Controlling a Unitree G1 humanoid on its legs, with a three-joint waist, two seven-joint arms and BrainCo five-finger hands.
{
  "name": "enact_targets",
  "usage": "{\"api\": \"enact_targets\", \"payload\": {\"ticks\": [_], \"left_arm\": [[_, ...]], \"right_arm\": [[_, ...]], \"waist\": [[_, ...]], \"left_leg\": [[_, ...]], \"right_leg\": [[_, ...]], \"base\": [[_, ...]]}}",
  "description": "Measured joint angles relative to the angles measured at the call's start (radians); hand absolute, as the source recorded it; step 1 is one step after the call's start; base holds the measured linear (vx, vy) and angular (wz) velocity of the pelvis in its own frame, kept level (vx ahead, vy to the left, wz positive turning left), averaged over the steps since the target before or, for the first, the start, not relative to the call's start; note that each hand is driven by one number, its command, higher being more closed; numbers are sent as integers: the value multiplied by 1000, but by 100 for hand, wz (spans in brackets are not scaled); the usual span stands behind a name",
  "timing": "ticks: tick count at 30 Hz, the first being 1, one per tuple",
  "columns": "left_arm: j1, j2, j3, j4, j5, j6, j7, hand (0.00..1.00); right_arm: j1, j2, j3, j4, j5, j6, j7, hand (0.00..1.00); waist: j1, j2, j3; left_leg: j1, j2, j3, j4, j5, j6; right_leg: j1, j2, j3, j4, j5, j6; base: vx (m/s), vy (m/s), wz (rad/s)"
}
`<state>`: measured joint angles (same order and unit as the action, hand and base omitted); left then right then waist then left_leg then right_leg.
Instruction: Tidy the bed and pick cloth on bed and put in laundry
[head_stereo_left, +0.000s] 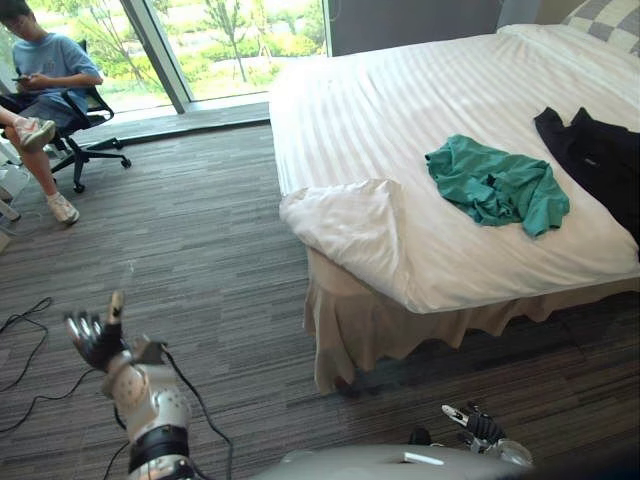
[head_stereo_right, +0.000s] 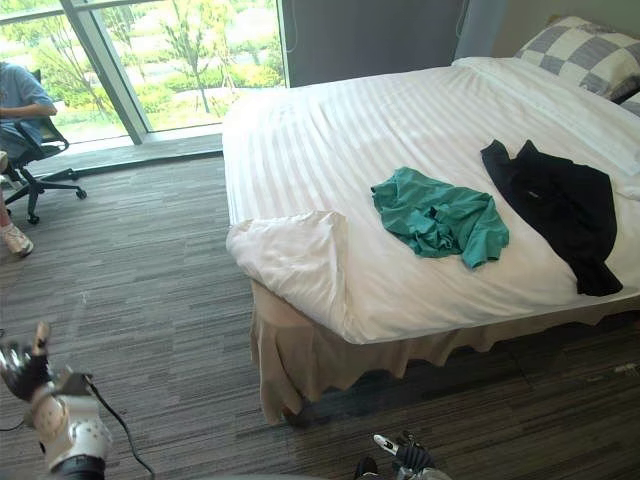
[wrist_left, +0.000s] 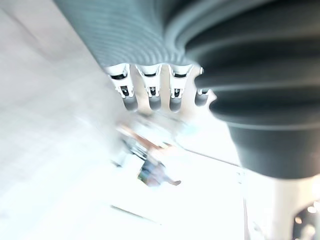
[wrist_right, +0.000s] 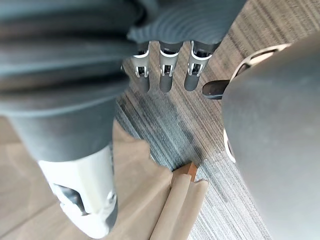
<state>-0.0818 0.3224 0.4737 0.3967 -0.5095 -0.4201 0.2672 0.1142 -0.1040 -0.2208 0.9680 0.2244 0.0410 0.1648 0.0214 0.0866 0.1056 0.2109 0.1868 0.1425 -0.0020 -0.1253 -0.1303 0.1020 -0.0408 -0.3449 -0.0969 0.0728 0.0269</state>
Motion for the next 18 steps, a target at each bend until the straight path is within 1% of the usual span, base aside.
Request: {"api": "enact_targets", "payload": {"ticks": [1, 2, 3, 4, 5, 6, 7, 8, 9, 10, 11, 12, 13, 14, 15, 16, 17, 18], "left_arm": [[-6, 22, -63, -28, 89, 3, 2, 0], [-12, 25, -149, -42, 223, 6, 44, 0], [-13, 25, -179, -45, 274, 10, 63, 0], [-22, 31, -245, -59, 386, 30, 100, 0], [-50, 55, -273, -63, 464, 59, 102, 0], [-66, 67, -278, -63, 480, 72, 99, 0], [-97, 94, -285, -64, 511, 96, 92, 0], [-137, 135, -307, -75, 544, 133, 72, 0], [-180, 173, -342, -97, 572, 173, 32, 0], [-192, 180, -354, -101, 580, 183, 18, 0], [-254, 199, -414, -99, 622, 233, -25, 0], [-279, 201, -452, -93, 642, 259, -41, 0], [-293, 201, -473, -88, 656, 271, -45, 0], [-333, 198, -537, -48, 696, 305, -53, 0], [-375, 195, -590, 15, 727, 340, -57, 0], [-393, 194, -606, 40, 738, 353, -58, 0], [-451, 186, -641, 109, 771, 398, -56, 0], [-509, 177, -654, 161, 786, 434, -50, 0]], "right_arm": [[-2, 4, 1, -1, 4, 6, -5, 0], [-2, 7, 4, -2, 6, 18, -14, 0], [-4, 7, 5, -2, 6, 23, -16, 0], [-17, 7, 5, -2, 7, 40, -21, 0], [-33, 7, 5, -2, 16, 57, -24, 0], [-34, 7, 4, -3, 23, 62, -25, 0], [-33, 7, 4, -4, 30, 67, -31, 0], [-30, 7, 4, -7, 32, 70, -40, 0], [-23, 7, 6, -9, 37, 71, -54, 0], [-19, 7, 9, -10, 37, 71, -58, 0], [-21, 8, 20, -13, 46, 72, -78, 0], [-23, 9, 24, -19, 49, 71, -92, 0], [-26, 9, 25, -22, 51, 71, -97, 0], [-34, 11, 32, -33, 68, 68, -113, 0], [-40, 12, 33, -41, 82, 60, -131, 0], [-43, 12, 33, -45, 88, 58, -135, 0], [-58, 13, 36, -49, 108, 47, -150, 0], [-78, 12, 34, -49, 116, 41, -161, 0]], "waist": [[2, -4, -3], [1, -7, -4], [0, -8, -5], [-2, -12, -6], [-9, -16, -6], [-11, -18, -5], [-17, -20, -5], [-22, -20, -4], [-27, -19, -2], [-30, -18, -2], [-31, -12, 7], [-34, -14, 13], [-34, -15, 18], [-34, -12, 31], [-42, -7, 40], [-48, -7, 48], [-60, -8, 57], [-61, -4, 70]], "left_leg": [[3, -4, 12, 0, 0, -1], [11, -10, 16, 0, 1, -1], [14, -12, 19, 0, 1, -1], [20, -18, 38, 1, 0, -1], [24, -23, 52, 2, 0, 0], [26, -24, 58, 2, 0, 0], [31, -25, 69, 2, 1, 0], [32, -27, 73, 2, 0, 0], [24, -29, 79, -1, 0, 1], [19, -29, 84, -3, 0, 2], [4, -31, 102, -22, 4, 11], [-11, -31, 110, -26, 7, 14], [-17, -31, 115, -28, 8, 14], [-35, -32, 124, -30, 13, 14], [-55, -33, 128, -29, 16, 12], [-59, -33, 131, -30, 17, 10], [-93, -32, 146, -24, 26, 14], [-121, -35, 159, -22, 39, 14]], "right_leg": [[4, -1, 1, 0, 0, 0], [12, -7, 3, 0, 0, 0], [13, -9, 5, 0, 0, 0], [13, -13, 19, -1, 3, 2], [10, -16, 31, -1, 6, 4], [10, -16, 34, -1, 7, 4], [9, -16, 39, -2, 10, 4], [6, -17, 49, -5, 11, 5], [-6, -18, 56, -5, 14, 8], [-14, -18, 57, -5, 15, 9], [-42, -18, 63, -6, 27, 6], [-61, -19, 70, -6, 28, 6], [-70, -20, 75, -6, 30, 7], [-94, -20, 85, -5, 33, 10], [-116, -21, 87, -5, 35, 12], [-122, -20, 88, -5, 34, 12], [-163, -23, 112, 1, 50, 4], [-197, -23, 125, 1, 64, -3]], "base": [[78, 58, 2], [75, 64, 1], [55, 80, -11], [27, 93, -26], [17, 76, -29], [-7, 60, -26], [-26, 29, -21], [-44, 36, -22], [-47, 21, -15], [-68, 15, -15], [-93, 2, -14], [-98, -7, -17], [-97, -27, -22], [-76, -34, -22], [-66, -32, -20], [-48, -24, -20], [-32, -32, -29], [-24, -27, -29]]}}
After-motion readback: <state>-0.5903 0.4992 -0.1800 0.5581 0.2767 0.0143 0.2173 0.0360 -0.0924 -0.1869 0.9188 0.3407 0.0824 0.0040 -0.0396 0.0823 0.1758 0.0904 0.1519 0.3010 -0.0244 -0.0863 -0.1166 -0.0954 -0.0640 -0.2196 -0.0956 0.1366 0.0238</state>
